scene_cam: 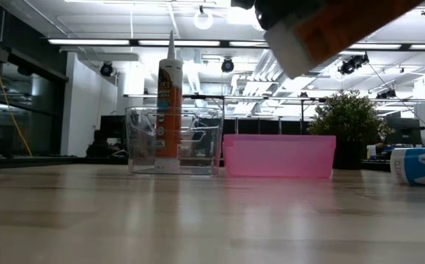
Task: Pick & place silicon tubes, Sealant and Lysol wipes
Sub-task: Put the orange sealant into the transparent bin
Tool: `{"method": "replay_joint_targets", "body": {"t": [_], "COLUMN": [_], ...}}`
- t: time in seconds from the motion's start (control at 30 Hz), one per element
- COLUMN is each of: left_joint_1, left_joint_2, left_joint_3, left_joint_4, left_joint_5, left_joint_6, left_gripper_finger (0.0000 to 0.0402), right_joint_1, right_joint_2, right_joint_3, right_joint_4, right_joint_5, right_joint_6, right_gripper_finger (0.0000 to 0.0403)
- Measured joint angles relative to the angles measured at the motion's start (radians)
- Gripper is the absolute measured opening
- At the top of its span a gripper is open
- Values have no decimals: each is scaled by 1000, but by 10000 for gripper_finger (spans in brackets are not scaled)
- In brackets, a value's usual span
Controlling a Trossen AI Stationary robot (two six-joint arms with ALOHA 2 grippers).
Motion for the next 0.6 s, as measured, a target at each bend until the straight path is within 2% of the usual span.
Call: {"method": "replay_joint_targets", "body": {"t": [0.13,0.23,0.47,0.53,0.6], "left_joint_1": [5,20,104,125,142], "left_joint_2": [-2,-3,-42,-68,-95], "left_joint_3": [1,1,3,5,5], "left_joint_4": [14,28,65,98,108], "left_joint_5": [-3,-3,89,111,134], "left_joint_6": [3,-29,-146,-160,-170], "left_gripper_finger": [165,165,165,164,164], "right_joint_1": [20,49,203,250,282], "right_joint_2": [-74,-138,-297,-322,-338], "right_joint_3": [0,-1,-1,-1,-2], "right_joint_4": [0,4,34,36,34], "right_joint_5": [93,207,642,764,836], "right_joint_6": [101,192,422,438,433], "right_gripper_finger": [363,354,338,335,333]}}
